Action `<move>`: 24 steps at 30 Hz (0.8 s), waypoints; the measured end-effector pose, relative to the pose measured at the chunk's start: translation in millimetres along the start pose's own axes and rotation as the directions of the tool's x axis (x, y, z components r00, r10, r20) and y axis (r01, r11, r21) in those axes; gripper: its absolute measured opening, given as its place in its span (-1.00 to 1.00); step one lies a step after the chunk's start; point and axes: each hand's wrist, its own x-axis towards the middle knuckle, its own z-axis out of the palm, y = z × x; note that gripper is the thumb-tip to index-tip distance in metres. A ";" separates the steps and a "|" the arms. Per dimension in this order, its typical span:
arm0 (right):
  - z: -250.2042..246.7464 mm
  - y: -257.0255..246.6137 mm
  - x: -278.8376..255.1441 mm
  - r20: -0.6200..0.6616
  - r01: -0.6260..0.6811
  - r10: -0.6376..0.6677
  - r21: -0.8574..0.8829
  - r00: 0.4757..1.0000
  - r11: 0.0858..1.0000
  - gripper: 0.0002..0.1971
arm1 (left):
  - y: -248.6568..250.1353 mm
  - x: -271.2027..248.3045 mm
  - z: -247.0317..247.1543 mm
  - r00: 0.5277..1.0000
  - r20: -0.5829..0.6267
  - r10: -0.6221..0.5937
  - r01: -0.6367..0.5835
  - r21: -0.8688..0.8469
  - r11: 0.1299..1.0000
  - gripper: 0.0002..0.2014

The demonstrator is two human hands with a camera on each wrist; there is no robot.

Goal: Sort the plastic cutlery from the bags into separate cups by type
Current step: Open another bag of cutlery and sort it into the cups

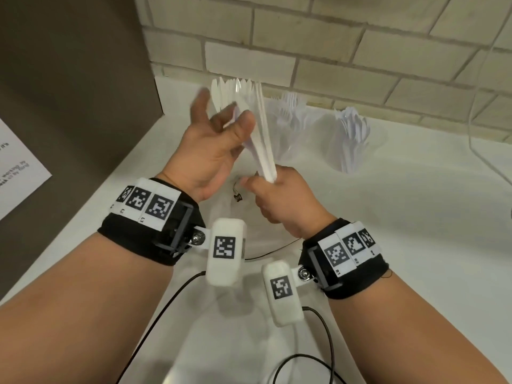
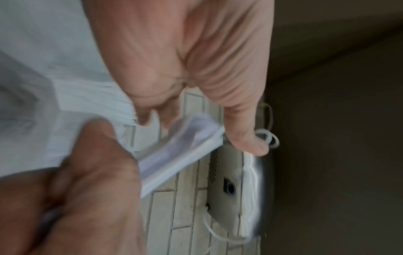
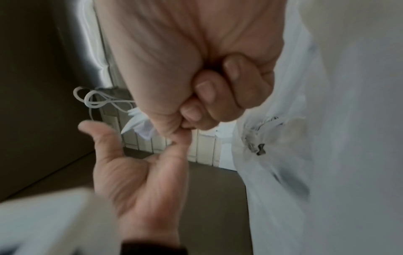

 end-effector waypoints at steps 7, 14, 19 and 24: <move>8.2 -1.4 4.7 0.026 -0.034 0.034 -0.031 0.999 0.999 -0.67 | -14.5 -12.2 0.7 0.944 0.118 -0.309 0.231 0.431 0.872 -0.58; -11.8 -5.0 4.1 0.131 0.006 0.023 -0.219 0.991 0.976 -0.69 | -10.2 -11.4 -9.4 0.972 0.042 -0.232 0.221 0.180 0.959 -0.78; -28.3 -26.1 11.1 -0.155 0.131 -0.147 -0.112 0.977 0.985 -0.69 | -14.6 -16.4 -15.0 0.962 0.050 -0.268 0.257 0.165 0.952 -0.84; -14.3 -35.6 18.8 -0.190 0.191 -0.212 -0.122 0.958 0.974 -0.76 | -25.5 -20.9 -8.5 0.928 0.143 -0.343 0.301 0.254 0.919 -0.85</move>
